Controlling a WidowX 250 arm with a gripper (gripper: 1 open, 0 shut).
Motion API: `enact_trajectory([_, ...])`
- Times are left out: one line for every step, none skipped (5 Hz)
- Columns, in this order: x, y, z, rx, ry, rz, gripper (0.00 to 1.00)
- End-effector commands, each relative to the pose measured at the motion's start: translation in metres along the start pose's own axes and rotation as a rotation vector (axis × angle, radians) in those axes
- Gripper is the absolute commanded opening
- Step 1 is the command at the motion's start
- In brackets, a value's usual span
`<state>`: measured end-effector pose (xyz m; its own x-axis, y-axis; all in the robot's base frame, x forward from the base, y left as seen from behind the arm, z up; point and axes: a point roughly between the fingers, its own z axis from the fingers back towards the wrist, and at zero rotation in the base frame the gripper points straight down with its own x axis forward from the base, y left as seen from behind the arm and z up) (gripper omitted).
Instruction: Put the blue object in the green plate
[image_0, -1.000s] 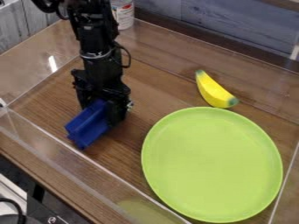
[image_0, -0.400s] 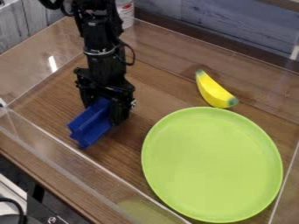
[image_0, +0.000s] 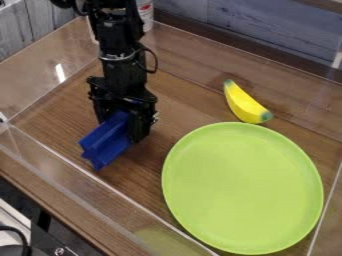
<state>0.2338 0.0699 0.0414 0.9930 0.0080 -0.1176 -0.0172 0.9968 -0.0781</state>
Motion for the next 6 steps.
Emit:
enact_trajectory([0.0085, -0.0009, 0.0206, 0.020, -0.068, -0.004, 0.00])
enact_trajectory([0.0091, -0.0024, 0.0219, 0.018, -0.066, -0.002, 0.00])
enact_trajectory([0.0097, -0.0039, 0.0236, 0.017, -0.065, 0.000, 0.00])
enact_trajectory([0.0103, -0.0054, 0.0256, 0.015, -0.064, 0.002, 0.00])
enact_trajectory([0.0110, -0.0074, 0.0283, 0.012, -0.065, 0.003, 0.00])
enact_trajectory([0.0113, -0.0085, 0.0295, 0.009, -0.065, 0.006, 0.00])
